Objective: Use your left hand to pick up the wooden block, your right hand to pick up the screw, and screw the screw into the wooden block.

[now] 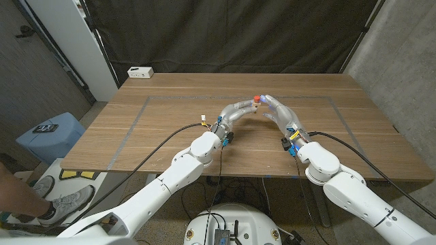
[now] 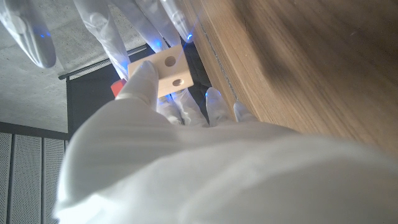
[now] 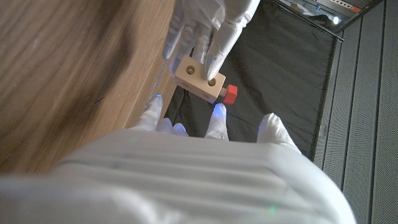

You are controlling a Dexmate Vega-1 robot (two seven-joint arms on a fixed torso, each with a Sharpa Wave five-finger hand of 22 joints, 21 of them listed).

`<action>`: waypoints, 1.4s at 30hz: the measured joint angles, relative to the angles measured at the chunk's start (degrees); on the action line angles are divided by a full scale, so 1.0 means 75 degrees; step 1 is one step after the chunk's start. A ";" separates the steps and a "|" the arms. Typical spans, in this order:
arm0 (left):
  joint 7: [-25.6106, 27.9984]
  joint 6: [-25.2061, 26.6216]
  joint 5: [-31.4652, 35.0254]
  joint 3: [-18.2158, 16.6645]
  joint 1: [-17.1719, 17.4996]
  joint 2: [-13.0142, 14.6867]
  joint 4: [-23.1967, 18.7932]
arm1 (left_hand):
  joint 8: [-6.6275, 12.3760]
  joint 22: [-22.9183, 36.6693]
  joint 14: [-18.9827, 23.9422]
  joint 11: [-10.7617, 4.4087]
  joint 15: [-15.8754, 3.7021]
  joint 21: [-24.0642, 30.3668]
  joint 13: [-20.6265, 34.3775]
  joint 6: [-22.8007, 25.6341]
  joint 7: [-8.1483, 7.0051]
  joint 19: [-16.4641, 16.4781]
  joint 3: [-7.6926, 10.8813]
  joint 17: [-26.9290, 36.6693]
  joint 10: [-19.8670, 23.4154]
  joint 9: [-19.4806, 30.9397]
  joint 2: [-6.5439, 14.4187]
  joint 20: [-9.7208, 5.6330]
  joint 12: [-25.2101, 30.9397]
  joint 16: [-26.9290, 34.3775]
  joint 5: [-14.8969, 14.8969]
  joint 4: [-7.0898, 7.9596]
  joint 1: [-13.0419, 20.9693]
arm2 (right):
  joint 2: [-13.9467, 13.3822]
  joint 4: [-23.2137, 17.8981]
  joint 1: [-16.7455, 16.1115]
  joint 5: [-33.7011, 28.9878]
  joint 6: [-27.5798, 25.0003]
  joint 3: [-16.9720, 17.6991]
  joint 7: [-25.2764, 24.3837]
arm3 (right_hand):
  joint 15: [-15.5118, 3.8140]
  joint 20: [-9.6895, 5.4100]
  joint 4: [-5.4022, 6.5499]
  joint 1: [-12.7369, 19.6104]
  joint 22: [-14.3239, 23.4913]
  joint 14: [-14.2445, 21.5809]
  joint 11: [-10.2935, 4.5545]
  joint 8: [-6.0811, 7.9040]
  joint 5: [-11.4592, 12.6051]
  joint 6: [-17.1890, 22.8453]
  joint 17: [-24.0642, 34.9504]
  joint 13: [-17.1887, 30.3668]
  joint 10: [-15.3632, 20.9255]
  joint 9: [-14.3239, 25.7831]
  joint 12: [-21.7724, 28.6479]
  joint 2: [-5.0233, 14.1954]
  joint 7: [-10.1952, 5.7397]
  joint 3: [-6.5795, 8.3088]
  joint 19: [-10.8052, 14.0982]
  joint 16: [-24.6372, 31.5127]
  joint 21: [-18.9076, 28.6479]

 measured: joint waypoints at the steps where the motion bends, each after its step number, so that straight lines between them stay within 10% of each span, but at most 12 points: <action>1: 0.0000 0.0001 -0.0001 0.0001 -0.0002 -0.0002 0.0005 | 0.0000 0.0000 0.0000 0.0000 0.0000 0.0000 0.0000 0.0000 0.0000 0.0000 0.0000 0.0000 0.0000 0.0000 0.0000 0.0000 0.0000 0.0000 -0.0001 0.0000 0.0000 | 0.0000 0.0001 0.0002 0.0000 -0.0003 -0.0004 0.0001 | 0.0000 0.0000 0.0000 0.0000 0.0000 0.0000 0.0000 0.0028 0.0000 0.0000 0.0000 0.0000 0.0000 0.0000 0.0000 0.0000 0.0000 0.0000 0.0000 0.0000 0.0000; 42: -0.0039 0.0006 -0.0006 0.0029 -0.0056 -0.0033 0.0074 | -0.0001 0.0000 0.0000 -0.0002 0.0000 0.0000 0.0019 -0.0026 0.0026 0.0000 0.0000 0.0000 -0.0001 0.0002 0.0030 0.0000 0.0001 0.0000 0.0012 0.0000 0.0036 | -0.0069 -0.0149 -0.0128 -0.0068 0.0012 -0.0017 -0.0049 | 0.0000 0.0000 0.0000 0.0001 0.0000 0.0000 0.0000 0.0085 0.0000 0.0263 0.0000 0.0000 0.0000 -0.0005 0.0000 0.0000 0.0041 0.0000 0.0000 0.0000 0.0000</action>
